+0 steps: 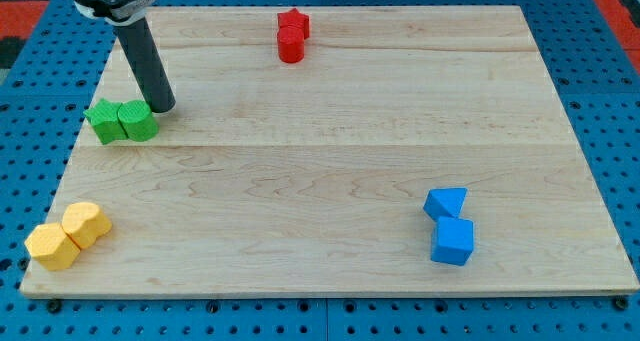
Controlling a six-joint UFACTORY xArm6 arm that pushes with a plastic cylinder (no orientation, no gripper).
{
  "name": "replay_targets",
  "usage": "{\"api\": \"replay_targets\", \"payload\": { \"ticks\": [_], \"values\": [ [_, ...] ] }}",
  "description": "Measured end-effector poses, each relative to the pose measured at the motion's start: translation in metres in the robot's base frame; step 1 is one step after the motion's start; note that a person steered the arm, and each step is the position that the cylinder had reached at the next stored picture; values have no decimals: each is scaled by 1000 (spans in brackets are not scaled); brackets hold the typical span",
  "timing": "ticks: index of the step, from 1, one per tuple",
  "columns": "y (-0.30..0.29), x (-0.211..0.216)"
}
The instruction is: Move the blue triangle to the top left of the blue cube
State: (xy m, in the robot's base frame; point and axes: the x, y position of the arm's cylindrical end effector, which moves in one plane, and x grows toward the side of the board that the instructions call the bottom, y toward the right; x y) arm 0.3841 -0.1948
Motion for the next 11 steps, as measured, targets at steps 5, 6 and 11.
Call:
{"api": "replay_targets", "payload": {
  "ticks": [5,6,11],
  "values": [
    [350,111],
    [378,147],
    [301,83]
  ]
}}
